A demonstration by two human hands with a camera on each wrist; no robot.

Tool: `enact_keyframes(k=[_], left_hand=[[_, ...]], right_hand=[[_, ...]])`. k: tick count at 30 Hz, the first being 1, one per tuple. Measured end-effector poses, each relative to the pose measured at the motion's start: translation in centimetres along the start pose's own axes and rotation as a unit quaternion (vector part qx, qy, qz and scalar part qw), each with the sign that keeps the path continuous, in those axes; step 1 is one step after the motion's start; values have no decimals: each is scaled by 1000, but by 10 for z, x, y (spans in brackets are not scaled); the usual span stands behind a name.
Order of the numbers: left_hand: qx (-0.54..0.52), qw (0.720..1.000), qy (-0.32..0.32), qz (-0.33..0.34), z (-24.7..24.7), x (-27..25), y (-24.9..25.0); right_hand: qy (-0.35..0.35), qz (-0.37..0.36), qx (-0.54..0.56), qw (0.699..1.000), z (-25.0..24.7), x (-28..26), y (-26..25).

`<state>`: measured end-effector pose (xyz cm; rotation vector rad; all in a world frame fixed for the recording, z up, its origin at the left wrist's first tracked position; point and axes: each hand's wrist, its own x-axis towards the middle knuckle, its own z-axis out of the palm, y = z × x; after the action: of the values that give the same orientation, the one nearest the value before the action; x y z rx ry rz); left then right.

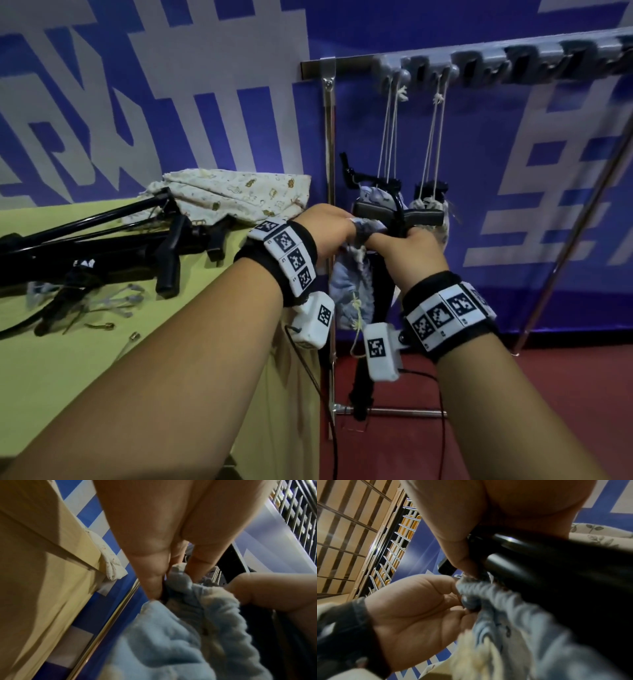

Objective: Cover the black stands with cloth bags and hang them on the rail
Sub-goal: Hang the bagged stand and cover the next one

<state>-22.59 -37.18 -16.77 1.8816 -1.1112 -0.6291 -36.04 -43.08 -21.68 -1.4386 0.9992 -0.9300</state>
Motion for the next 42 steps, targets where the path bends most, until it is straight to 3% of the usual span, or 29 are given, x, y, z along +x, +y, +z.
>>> enact_keyframes(k=[4, 7, 11, 15, 20, 23, 24, 25, 27, 31, 42], left_hand=[[65, 994, 90, 18, -1, 5, 0], [77, 990, 113, 25, -2, 4, -2], [67, 992, 91, 59, -3, 2, -2], [88, 994, 8, 58, 1, -2, -3], [164, 986, 3, -26, 9, 2, -3], [95, 990, 6, -106, 16, 3, 2], [139, 982, 6, -129, 19, 4, 3], [230, 967, 4, -108, 23, 4, -1], [288, 954, 2, -80, 23, 10, -4], [154, 981, -1, -115, 17, 9, 2], [77, 988, 19, -135, -4, 7, -5]], right_hand=[[-8, 17, 10, 1000, 1, -2, 1], [4, 4, -16, 1000, 1, -3, 2], [45, -10, -37, 998, -9, -5, 0], [82, -17, -46, 995, -22, -2, 5], [88, -21, -40, 995, -32, -7, 1], [80, -31, -19, 996, -35, -10, -5], [75, -37, -16, 996, -35, -11, -6], [67, -42, -14, 997, -35, -13, -7], [44, -43, -2, 998, -36, -16, -10], [-7, -29, 55, 998, -33, -24, -14], [-90, 6, 135, 987, -19, -32, -9]])
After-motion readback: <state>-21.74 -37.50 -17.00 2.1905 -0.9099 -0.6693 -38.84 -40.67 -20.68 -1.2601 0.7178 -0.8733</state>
